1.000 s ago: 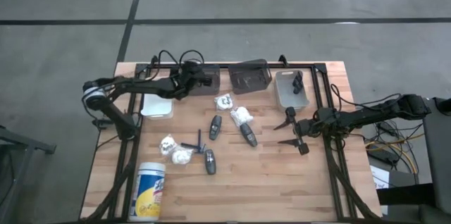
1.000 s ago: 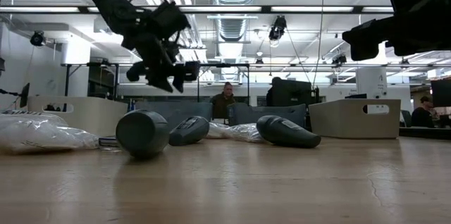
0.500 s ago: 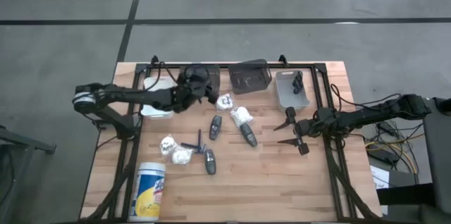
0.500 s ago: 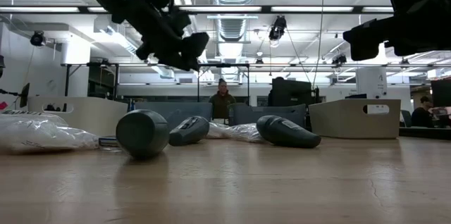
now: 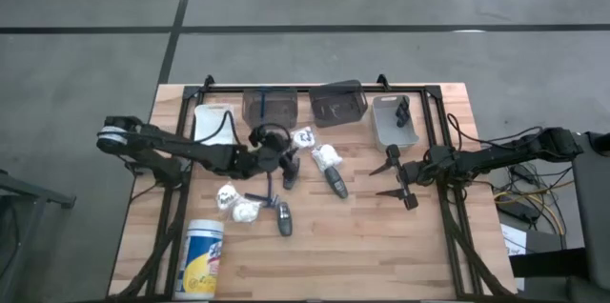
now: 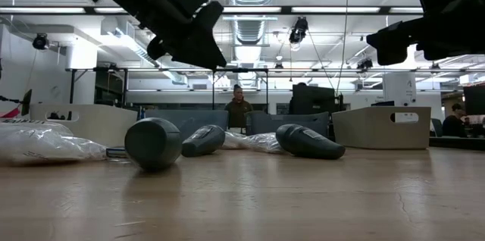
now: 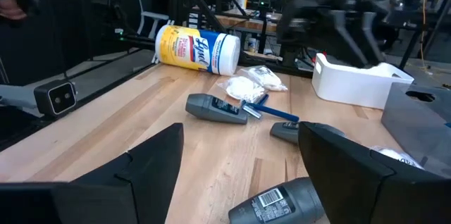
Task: Pick & Place Travel size toiletries
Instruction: Put the blue razor into the left black bin
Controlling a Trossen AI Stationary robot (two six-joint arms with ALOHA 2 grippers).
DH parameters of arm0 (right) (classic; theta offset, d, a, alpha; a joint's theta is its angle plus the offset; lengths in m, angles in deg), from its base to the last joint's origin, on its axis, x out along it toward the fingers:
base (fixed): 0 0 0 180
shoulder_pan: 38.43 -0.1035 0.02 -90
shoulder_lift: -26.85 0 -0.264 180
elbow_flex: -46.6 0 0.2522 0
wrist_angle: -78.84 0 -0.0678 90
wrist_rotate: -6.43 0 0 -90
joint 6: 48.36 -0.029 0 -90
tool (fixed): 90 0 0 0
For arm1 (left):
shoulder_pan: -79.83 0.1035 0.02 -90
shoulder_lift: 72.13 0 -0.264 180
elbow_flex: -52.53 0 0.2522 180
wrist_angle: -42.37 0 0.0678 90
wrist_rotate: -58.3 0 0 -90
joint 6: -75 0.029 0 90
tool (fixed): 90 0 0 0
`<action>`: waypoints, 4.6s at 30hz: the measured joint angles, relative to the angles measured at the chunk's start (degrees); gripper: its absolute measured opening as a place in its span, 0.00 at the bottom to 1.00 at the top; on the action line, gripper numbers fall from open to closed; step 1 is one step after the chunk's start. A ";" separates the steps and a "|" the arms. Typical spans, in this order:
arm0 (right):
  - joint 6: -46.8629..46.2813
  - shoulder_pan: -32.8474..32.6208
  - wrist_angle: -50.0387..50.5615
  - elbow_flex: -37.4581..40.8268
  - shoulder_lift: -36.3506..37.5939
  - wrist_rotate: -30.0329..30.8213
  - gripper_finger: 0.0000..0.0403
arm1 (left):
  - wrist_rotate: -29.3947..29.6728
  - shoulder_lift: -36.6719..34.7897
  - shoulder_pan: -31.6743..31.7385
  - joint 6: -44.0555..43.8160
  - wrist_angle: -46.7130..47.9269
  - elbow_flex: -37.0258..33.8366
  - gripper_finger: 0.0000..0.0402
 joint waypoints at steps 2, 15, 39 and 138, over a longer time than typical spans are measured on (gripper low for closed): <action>-0.10 0.01 0.01 0.00 0.00 0.00 0.70 | -0.02 0.00 -1.64 -0.86 0.83 0.00 0.38; -0.11 0.00 0.00 0.00 -0.01 -0.01 0.81 | -26.22 0.00 -5.34 -8.40 7.47 0.07 0.38; -0.04 0.00 -0.01 0.02 0.01 -0.01 0.84 | -29.53 1.93 -5.14 -39.67 30.56 -0.06 0.37; 0.00 -0.02 0.01 0.01 -0.01 -0.02 0.89 | -3.67 5.46 12.58 -5.63 8.95 10.40 0.09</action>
